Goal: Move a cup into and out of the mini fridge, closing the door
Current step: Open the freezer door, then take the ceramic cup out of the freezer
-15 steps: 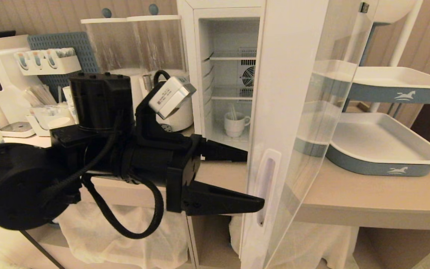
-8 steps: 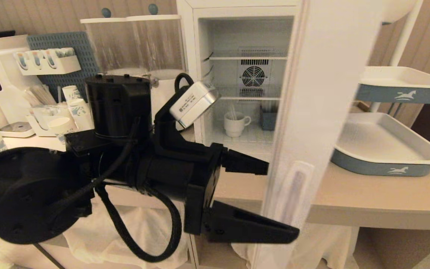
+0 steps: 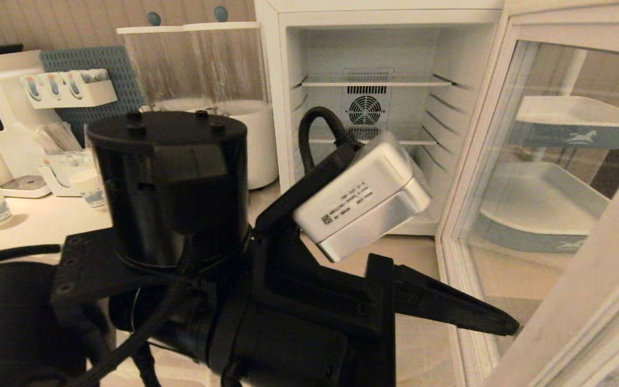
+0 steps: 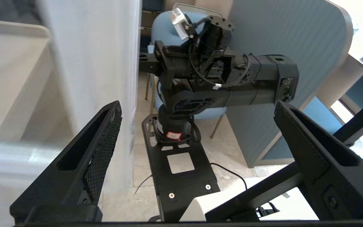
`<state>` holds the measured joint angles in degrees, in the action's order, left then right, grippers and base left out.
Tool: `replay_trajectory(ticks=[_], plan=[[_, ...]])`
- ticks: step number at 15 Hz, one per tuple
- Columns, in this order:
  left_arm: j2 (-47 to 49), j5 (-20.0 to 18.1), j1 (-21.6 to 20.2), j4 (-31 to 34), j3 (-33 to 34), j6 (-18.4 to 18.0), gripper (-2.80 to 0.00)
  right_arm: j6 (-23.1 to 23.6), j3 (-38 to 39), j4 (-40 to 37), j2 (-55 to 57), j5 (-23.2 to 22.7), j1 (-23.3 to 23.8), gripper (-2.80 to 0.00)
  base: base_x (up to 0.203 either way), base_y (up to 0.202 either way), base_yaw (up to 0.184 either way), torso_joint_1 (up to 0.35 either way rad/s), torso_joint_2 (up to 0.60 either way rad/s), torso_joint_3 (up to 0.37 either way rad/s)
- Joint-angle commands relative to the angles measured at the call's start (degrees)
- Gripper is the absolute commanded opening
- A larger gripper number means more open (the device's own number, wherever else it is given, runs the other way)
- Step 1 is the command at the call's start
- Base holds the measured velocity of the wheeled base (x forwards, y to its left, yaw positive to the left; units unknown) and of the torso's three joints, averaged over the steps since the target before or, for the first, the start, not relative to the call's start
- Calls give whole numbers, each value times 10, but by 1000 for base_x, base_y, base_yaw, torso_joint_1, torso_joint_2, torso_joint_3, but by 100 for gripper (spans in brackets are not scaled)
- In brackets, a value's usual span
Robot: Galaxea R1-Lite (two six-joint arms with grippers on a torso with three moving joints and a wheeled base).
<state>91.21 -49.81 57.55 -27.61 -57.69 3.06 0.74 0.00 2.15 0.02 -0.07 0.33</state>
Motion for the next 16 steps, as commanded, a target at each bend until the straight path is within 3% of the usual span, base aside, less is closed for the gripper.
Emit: replay_trajectory(ticks=[1, 2, 3, 4, 5, 8, 11, 12, 13, 16], plan=[[-7, -2, 5, -2, 0, 0, 0, 0, 9, 0, 0, 0, 0, -280, 0, 0, 0, 0, 0, 0], [-8, 0, 4, 0, 0, 0, 0, 1, 9, 0, 0, 0, 0, -280, 0, 0, 0, 0, 0, 0], [-18, 38, -1, 29, 1, -1, 0, 1, 9, 0, 0, 0, 0, -280, 0, 0, 0, 0, 0, 0], [-31, 113, -18, 76, 1, -3, 0, 1, 8, 0, 0, 0, 0, -280, 0, 0, 0, 0, 0, 0], [-44, 152, -52, 135, -2, -3, 0, 1, 9, 0, 0, 0, 0, -280, 0, 0, 0, 0, 0, 0], [-99, 229, -141, 297, -23, -4, 0, 3, 8, 0, 0, 0, 0, -280, 0, 0, 0, 0, 0, 0], [-155, 310, -176, 378, -25, -2, 0, 1, 8, 0, 0, 0, 0, -280, 0, 0, 0, 0, 0, 0], [-171, 357, -189, 393, -18, 0, 0, 0, 9, 0, 0, 0, 0, -280, 0, 0, 0, 0, 0, 0], [-182, 391, -202, 401, -9, 1, -280, 0, 8, 0, 0, 0, 0, -280, 0, 0, 0, 0, 0, 0], [-231, 500, -246, 402, 35, 1, -280, 0, 8, 0, 0, 0, 0, -280, 0, 0, 0, 0, 0, 0]])
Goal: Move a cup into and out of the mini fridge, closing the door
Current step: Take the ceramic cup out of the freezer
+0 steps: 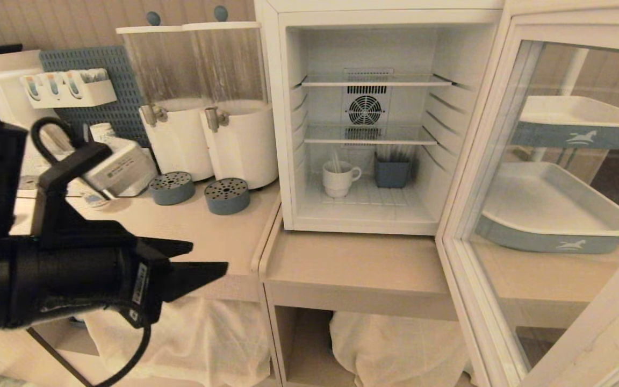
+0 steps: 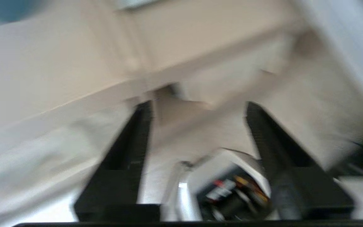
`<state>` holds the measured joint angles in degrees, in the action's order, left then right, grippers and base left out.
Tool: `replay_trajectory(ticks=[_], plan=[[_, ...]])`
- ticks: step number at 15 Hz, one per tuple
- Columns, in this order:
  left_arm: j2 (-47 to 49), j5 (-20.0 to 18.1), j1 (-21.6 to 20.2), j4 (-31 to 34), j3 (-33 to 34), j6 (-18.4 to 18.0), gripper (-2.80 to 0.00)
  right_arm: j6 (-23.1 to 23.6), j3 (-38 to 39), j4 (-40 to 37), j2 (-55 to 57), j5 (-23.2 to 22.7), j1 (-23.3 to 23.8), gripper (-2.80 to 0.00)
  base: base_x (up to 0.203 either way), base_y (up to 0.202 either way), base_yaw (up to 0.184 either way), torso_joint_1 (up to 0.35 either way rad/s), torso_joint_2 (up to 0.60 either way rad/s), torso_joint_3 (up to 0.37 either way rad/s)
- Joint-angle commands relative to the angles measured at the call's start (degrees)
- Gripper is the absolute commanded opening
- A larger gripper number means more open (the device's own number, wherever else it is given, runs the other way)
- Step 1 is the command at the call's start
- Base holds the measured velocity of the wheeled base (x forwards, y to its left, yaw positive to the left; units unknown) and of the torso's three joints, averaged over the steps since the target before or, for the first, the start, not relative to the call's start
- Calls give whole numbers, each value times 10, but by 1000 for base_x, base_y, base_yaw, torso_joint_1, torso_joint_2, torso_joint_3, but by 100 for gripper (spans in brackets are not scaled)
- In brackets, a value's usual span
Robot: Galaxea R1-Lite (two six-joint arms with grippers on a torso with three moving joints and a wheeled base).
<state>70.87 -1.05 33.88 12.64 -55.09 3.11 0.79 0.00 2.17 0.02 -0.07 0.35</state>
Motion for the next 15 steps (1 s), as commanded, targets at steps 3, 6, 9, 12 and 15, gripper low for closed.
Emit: replay_trajectory(ticks=[3, 6, 9, 12, 15], plan=[[-89, 76, -17, 24, 31, -1, -280, 0, 9, 0, 0, 0, 0, -280, 0, 0, 0, 0, 0, 0], [-214, 123, -17, 108, 37, 11, -280, 0, 9, -1, 0, 0, 0, -280, 0, 0, 0, 0, 0, 0], [-356, 153, -37, 227, 29, 50, -280, 1, 8, -1, 0, 0, 0, -280, 0, 0, 0, 0, 0, 0], [-478, 129, -161, 332, 27, 86, -280, 1, 8, -1, 0, 0, 0, -280, 0, 0, 0, 0, 0, 0], [-557, -4, -321, 436, 11, 106, -280, 1, 8, -1, 0, 0, 0, -280, 0, 0, 0, 0, 0, 0]])
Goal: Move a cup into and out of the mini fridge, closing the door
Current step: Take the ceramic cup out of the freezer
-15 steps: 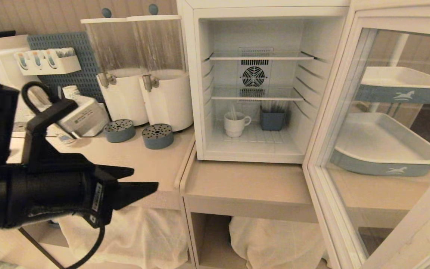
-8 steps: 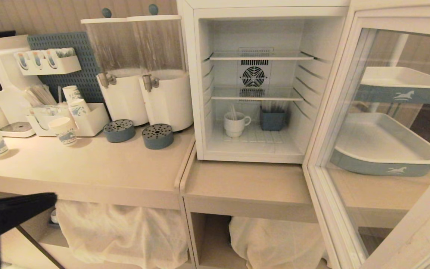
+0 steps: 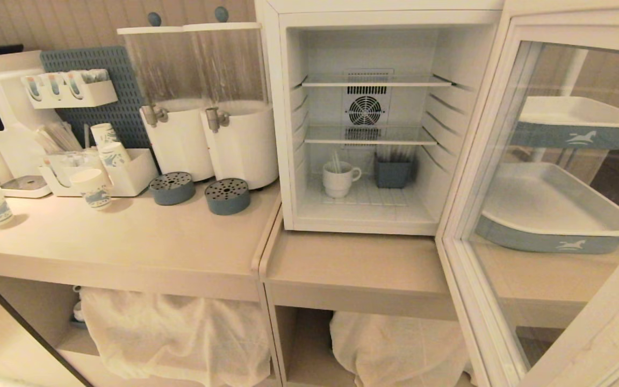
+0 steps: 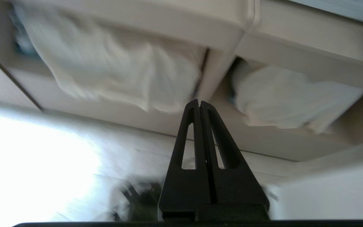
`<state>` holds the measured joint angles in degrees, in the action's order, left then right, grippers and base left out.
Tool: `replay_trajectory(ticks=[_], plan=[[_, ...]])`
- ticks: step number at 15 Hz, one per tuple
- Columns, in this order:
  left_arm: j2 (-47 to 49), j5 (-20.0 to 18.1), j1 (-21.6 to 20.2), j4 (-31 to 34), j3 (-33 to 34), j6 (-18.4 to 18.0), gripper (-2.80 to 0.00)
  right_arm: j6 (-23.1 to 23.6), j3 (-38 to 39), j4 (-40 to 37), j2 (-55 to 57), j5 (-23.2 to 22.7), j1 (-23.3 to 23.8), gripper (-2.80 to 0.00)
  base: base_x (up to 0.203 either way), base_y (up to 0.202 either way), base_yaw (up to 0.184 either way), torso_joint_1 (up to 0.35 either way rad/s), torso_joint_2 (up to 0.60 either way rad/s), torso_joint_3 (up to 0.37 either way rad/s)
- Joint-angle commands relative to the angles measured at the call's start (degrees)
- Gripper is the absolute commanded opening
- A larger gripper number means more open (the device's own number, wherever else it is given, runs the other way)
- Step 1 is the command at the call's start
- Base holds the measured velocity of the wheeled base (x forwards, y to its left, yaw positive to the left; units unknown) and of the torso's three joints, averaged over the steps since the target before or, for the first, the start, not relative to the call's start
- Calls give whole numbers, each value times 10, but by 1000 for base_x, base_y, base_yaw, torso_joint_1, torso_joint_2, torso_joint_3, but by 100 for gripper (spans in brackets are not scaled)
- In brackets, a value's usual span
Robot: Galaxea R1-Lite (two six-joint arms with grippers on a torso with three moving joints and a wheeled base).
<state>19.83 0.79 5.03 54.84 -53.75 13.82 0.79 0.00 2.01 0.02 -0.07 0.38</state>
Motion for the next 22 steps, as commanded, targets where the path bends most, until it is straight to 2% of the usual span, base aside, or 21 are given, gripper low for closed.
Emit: replay_trajectory(ticks=[1, 3, 4, 5, 6, 8, 10, 11, 12, 14, 22], plan=[[-77, -79, -59, 52, -10, 4, -280, 1, 8, 0, 0, 0, 0, -280, 0, 0, 0, 0, 0, 0], [-138, -104, -57, 77, 1, -6, -280, 1, 8, 0, 0, 0, 0, -280, 0, 0, 0, 0, 0, 0], [-169, -105, -55, 67, 31, -31, -280, 2, 8, -1, 0, 0, 1, -280, 0, 0, 0, 0, 0, 0], [-187, -95, -54, 52, 73, -52, -280, 3, 8, 1, 0, 0, 0, -280, 0, 0, 0, 0, 0, 0], [-191, -78, -53, 4, 127, -59, -280, 3, 8, 1, 0, 0, 0, -280, 0, 0, 0, 0, 0, 0], [-195, -39, -53, -183, 268, -71, -280, 2, 8, 2, 0, 0, 0, -280, 0, 0, 0, 0, 0, 0], [-196, -11, -52, -387, 424, -104, -280, 1, 8, 2, 0, 0, 0, -280, 0, 0, 0, 0, 0, 0], [-197, -4, -52, -460, 477, -119, -280, 0, 8, 2, 0, 0, 0, -280, 0, 0, 0, 0, 0, 0], [-198, -5, -52, -504, 512, -137, -280, 0, 8, 2, 0, 0, 0, -280, 0, 0, 0, 0, 0, 0], [-198, -8, -52, -504, 521, -163, -280, 0, 8, 2, 0, 0, 0, -280, 0, 0, 0, 0, 0, 0], [-197, -8, -52, -506, 523, -160, -280, 0, 8, 2, 0, 0, 0, -280, -25, 0, 0, 0, 2, 0]])
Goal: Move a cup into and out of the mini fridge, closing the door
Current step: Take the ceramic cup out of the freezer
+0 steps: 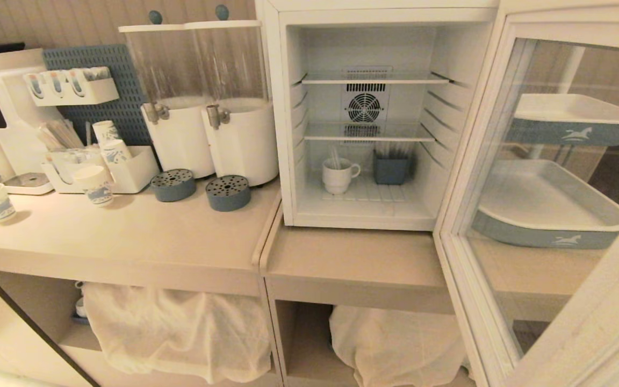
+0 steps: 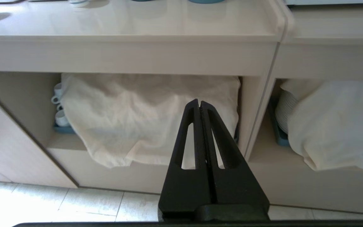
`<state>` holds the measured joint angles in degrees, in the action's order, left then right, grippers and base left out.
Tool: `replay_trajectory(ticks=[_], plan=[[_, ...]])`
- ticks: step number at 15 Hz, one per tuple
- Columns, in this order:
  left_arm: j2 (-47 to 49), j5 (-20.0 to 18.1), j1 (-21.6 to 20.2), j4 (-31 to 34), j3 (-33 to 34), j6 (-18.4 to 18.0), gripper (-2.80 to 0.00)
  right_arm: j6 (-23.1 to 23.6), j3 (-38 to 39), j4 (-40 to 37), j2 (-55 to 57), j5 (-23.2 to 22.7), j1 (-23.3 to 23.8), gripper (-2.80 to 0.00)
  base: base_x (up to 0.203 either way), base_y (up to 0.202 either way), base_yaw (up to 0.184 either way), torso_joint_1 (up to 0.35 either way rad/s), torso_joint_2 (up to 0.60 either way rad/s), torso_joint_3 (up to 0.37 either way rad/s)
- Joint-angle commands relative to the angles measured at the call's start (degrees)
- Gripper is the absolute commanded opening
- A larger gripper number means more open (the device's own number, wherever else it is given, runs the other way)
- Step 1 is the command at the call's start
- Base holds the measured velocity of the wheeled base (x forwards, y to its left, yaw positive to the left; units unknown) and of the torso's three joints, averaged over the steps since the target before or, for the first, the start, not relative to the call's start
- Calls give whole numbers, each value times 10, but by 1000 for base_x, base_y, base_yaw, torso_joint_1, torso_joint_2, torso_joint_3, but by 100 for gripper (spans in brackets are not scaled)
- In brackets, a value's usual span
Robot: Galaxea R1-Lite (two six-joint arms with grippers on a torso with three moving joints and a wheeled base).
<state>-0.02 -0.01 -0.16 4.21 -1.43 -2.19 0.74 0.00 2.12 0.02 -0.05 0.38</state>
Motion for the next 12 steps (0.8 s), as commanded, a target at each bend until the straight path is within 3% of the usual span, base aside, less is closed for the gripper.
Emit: replay_trajectory(ticks=[1, 6, 12], plan=[[0, 0, 0, 0, 0, 0, -280, 0, 8, 1, 0, 0, 0, -280, -183, 0, 1, -2, -2, 2], [0, -1, 0, 0, 1, 4, -280, 0, 9, 1, 0, 0, 0, -280, -185, 0, 1, 3, 0, 4], [0, -4, 0, -31, 11, 6, -280, 0, 8, 1, 0, 0, 0, -280, -9, 0, 0, 0, 0, 0]])
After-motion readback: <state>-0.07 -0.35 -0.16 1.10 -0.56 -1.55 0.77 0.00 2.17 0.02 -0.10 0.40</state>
